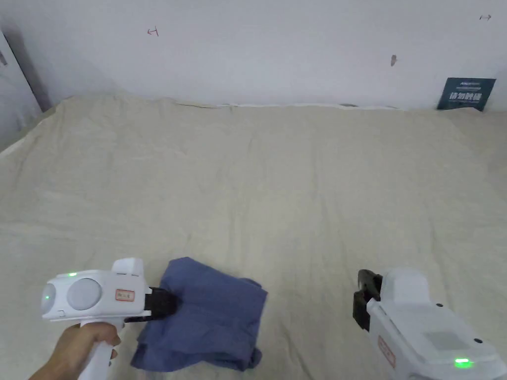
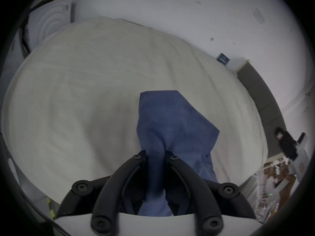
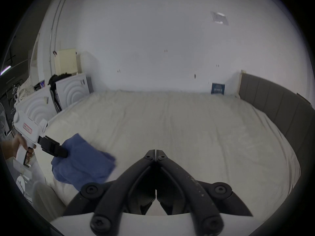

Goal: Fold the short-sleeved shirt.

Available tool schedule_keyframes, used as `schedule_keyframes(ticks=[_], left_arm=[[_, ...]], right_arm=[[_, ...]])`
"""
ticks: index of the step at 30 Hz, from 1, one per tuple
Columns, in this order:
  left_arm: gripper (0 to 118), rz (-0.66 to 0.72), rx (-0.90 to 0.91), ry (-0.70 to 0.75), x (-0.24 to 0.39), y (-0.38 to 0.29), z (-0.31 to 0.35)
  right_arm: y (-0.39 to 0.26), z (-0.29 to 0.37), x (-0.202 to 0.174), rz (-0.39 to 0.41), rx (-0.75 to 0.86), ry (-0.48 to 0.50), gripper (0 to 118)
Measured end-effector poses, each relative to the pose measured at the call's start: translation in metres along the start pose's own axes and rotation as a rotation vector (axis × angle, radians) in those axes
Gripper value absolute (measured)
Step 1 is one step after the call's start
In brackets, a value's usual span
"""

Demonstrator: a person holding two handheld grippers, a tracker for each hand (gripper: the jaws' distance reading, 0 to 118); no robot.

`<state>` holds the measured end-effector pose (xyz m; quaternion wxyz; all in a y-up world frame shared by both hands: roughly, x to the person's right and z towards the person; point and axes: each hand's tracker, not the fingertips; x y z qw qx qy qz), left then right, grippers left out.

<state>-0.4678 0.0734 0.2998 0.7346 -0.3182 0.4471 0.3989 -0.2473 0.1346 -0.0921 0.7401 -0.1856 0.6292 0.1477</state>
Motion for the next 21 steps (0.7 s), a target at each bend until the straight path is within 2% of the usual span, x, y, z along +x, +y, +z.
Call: schedule_keyframes(ticks=[8,14,16,17,19,21], left_arm=[[19,0.018,0.031,0.279,-0.138,0.063,0.022],[19,0.109,0.013,0.404,-0.21,0.076,0.022],[21,0.122,0.012,0.393,-0.223,0.079,0.022],[29,0.134,0.017,0.386,-0.227,0.078,0.022],[76,0.149,0.034,0.403,-0.227,0.074,0.024],[118,0.149,0.055,0.42,-0.208,0.072,0.026]], right_arm=[[0.055,-0.007,-0.016,0.025,0.11,-0.029,2],[0.071,-0.025,-0.028,0.022,0.12,-0.034,2],[0.072,-0.029,-0.031,0.025,0.112,-0.032,2],[0.072,-0.03,-0.032,0.024,0.108,-0.027,2],[0.072,-0.032,-0.032,0.021,0.106,-0.023,2],[0.073,-0.03,-0.033,0.023,0.106,-0.033,2]])
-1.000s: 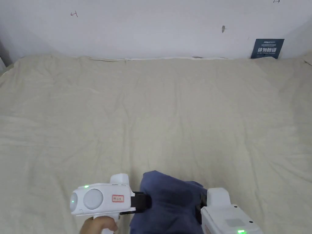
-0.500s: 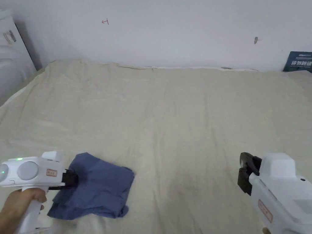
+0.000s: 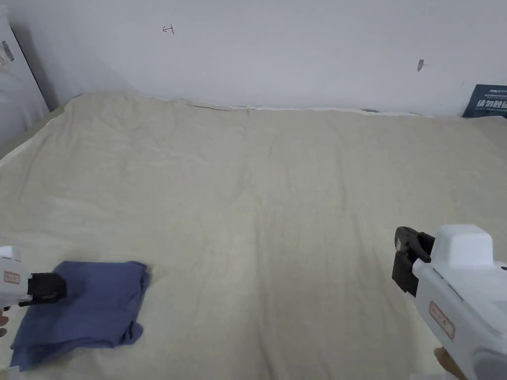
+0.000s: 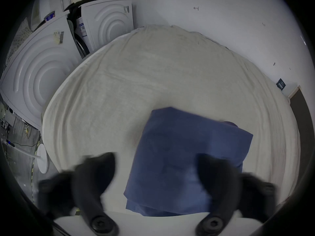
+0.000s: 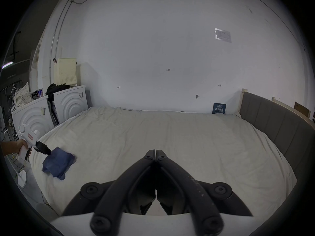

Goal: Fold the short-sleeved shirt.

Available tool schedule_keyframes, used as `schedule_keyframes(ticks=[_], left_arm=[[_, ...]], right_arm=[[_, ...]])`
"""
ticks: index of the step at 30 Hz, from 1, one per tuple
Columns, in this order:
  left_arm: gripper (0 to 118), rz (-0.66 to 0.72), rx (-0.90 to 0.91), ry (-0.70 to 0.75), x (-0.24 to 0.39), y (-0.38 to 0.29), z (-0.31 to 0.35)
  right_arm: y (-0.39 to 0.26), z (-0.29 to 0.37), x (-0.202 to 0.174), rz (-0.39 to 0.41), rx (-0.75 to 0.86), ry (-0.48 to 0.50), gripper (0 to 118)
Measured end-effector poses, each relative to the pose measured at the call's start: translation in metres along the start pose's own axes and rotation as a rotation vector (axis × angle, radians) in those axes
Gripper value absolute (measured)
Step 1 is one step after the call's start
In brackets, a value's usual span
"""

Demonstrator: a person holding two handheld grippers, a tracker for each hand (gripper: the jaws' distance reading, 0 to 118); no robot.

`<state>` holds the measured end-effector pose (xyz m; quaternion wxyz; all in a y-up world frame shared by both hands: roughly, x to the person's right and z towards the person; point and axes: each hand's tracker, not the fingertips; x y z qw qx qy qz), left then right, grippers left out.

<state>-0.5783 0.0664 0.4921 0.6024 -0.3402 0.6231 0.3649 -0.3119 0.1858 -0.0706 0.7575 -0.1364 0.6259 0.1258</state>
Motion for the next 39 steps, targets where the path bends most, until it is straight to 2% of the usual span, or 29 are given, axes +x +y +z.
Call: schedule_keyframes(ticks=[2,4,11,21,27,32,35,37,38,39], left_arm=[[118,0.01,0.052,0.001,0.005,-0.004,0.015],[110,0.014,0.118,-0.026,0.017,0.004,0.033],[110,-0.067,0.351,-0.058,0.084,0.002,0.135],[110,-0.179,0.82,-0.104,0.209,-0.052,0.299],[111,-0.156,1.012,-0.21,0.27,-0.085,0.324],[109,-0.162,1.071,-0.288,0.313,-0.11,0.325],[96,-0.16,1.095,-0.318,0.33,-0.124,0.317],[73,-0.172,1.095,-0.353,0.338,-0.129,0.312],[55,-0.173,1.087,-0.366,0.343,-0.131,0.309],[48,-0.185,1.09,-0.377,0.345,-0.138,0.311]], right_arm=[[0.001,0.004,0.003,-0.008,0.007,-0.007,2],[0.003,0.011,0.005,-0.013,0.021,-0.017,2],[0.019,0.056,0.028,-0.034,0.112,-0.046,2],[0.055,0.129,0.071,0.022,0.272,-0.126,2],[0.064,0.156,0.094,0.027,0.333,-0.162,2],[0.062,0.169,0.107,0.02,0.366,-0.2,2],[0.058,0.174,0.112,0.018,0.372,-0.22,2],[0.056,0.175,0.116,0.006,0.369,-0.222,2],[0.055,0.176,0.118,-0.002,0.369,-0.218,2],[0.054,0.176,0.119,-0.003,0.369,-0.218,2]])
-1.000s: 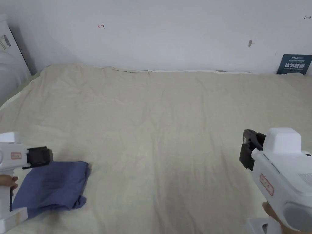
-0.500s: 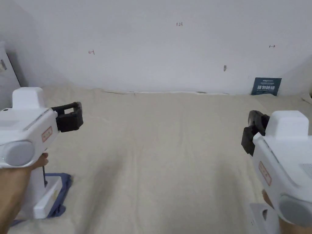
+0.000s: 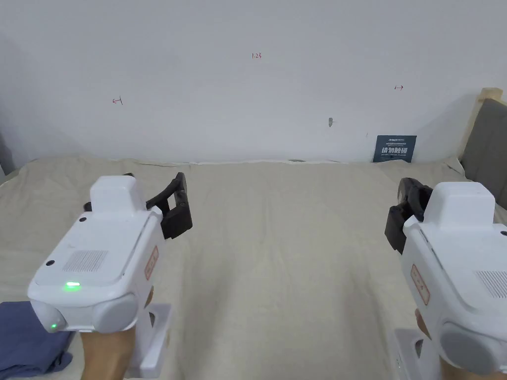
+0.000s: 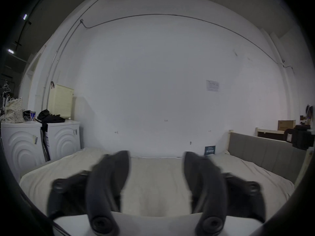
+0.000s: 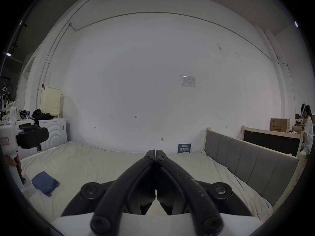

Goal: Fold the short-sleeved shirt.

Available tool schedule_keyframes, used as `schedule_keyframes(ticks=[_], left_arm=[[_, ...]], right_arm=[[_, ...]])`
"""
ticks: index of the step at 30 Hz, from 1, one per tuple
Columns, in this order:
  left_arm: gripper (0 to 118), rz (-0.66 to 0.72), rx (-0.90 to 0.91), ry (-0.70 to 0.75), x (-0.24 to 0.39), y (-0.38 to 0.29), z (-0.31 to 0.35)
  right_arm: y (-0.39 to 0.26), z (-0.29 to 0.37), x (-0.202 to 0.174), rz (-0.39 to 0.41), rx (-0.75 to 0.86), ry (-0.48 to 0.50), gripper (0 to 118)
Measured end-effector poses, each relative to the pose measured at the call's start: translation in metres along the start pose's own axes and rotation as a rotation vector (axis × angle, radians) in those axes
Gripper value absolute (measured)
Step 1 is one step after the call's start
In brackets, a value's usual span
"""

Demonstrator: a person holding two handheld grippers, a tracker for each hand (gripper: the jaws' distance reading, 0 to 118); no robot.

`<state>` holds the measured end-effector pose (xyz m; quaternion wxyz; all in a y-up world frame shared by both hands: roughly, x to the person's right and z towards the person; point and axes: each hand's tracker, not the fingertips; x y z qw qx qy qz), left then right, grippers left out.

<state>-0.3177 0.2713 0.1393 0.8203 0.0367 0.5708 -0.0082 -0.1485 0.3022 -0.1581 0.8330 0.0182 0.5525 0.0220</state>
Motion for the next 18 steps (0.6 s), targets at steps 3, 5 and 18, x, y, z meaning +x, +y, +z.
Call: schedule_keyframes(ticks=[3,5,18], left_arm=[[0,-0.031,0.008,0.004,0.011,-0.008,0.0],[0,-0.038,0.009,0.0,0.011,-0.009,0.007],[0,-0.053,-0.028,-0.01,0.016,-0.017,0.014]], right_arm=[[-0.002,0.0,0.0,0.003,-0.004,-0.002,2],[-0.002,0.001,0.001,0.002,-0.005,0.001,2],[-0.003,0.005,-0.003,0.009,-0.005,0.009,2]])
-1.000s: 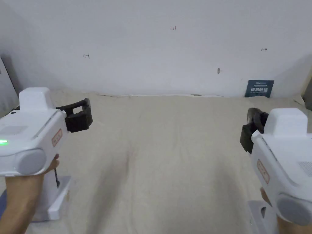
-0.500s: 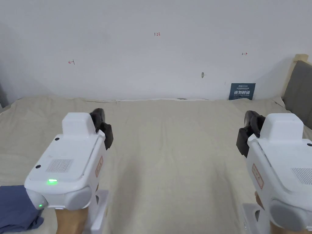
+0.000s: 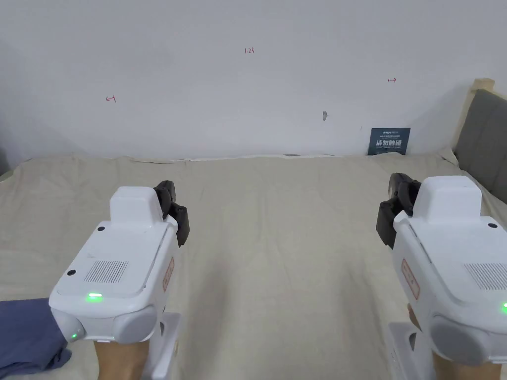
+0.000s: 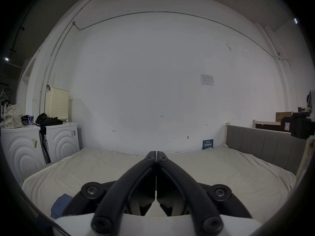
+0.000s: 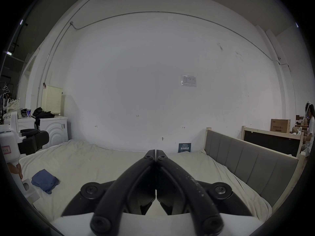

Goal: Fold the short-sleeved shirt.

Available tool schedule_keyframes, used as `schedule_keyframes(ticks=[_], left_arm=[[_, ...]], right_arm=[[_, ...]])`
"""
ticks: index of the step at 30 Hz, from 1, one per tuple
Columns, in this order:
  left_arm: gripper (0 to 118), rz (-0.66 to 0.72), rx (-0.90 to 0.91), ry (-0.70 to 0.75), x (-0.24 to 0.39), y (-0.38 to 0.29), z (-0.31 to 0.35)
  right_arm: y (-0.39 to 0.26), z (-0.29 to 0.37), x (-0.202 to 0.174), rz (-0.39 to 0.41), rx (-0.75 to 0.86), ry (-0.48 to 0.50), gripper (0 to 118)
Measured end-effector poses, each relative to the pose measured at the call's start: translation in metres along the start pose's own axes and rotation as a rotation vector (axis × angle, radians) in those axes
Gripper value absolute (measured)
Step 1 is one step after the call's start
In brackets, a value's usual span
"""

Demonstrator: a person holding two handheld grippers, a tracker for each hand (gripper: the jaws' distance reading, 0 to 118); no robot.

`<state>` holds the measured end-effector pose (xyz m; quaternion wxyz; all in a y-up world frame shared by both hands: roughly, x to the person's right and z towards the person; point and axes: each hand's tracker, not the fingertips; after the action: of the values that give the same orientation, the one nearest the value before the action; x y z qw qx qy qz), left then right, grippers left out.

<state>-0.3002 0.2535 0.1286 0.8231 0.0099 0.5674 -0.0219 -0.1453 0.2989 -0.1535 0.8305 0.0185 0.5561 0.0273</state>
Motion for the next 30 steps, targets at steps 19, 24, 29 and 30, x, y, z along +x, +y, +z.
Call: schedule_keyframes(ticks=[19,24,29,30], left_arm=[[0,-0.008,0.003,-0.014,0.007,0.012,0.008],[0,-0.012,0.002,-0.011,0.006,0.012,0.006],[0,-0.013,0.002,-0.014,0.007,0.014,0.007],[0,-0.014,0.002,-0.014,0.007,0.014,0.008]], right_arm=[[0.002,0.004,0.001,-0.003,0.007,0.001,2],[0.002,0.004,0.0,-0.004,0.006,0.003,2],[0.002,0.004,-0.001,-0.002,0.006,0.005,2],[0.002,0.004,-0.001,-0.001,0.006,0.005,2]])
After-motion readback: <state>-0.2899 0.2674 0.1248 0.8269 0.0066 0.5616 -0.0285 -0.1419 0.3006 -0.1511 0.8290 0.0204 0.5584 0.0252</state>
